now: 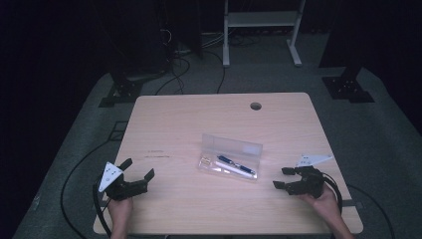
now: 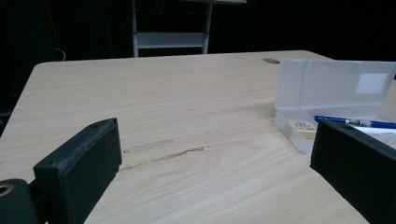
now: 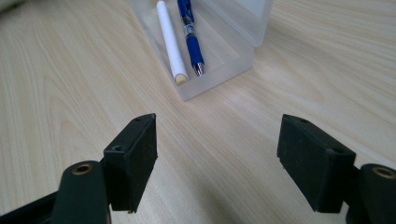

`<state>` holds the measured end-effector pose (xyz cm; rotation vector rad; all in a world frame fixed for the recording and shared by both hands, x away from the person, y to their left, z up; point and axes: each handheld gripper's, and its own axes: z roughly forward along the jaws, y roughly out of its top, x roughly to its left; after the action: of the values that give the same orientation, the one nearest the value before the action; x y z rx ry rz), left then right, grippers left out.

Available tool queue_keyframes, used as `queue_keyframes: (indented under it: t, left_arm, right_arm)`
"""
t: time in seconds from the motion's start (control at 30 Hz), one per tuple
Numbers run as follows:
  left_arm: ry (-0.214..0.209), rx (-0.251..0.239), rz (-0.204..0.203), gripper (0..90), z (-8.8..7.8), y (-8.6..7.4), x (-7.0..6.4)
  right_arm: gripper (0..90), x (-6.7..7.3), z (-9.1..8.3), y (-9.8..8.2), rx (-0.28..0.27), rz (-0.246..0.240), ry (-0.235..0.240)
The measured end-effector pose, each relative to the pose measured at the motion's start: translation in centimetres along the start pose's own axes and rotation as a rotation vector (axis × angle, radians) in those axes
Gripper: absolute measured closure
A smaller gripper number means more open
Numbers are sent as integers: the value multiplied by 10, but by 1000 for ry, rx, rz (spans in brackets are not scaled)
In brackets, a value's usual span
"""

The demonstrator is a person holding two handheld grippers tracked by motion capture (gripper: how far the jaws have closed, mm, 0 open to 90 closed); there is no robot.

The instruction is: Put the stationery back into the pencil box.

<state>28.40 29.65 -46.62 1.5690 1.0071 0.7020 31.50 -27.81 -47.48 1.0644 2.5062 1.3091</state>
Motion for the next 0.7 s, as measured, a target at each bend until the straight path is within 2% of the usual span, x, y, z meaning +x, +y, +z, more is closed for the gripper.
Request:
queue_keyframes:
  t: [0.27, 0.57, 0.7]
  left_arm:
    - [1, 0, -2, 11, 0, 0, 0]
    - [-1, -1, -2, 11, -1, 0, 0]
    - [-1, 0, -5, 11, -1, -1, -1]
  right_arm:
    - [282, 1, -7, -4, -4, 0, -6]
    - [281, 1, -9, -16, -8, 26, -4]
    - [281, 1, -9, -19, -26, 30, -3]
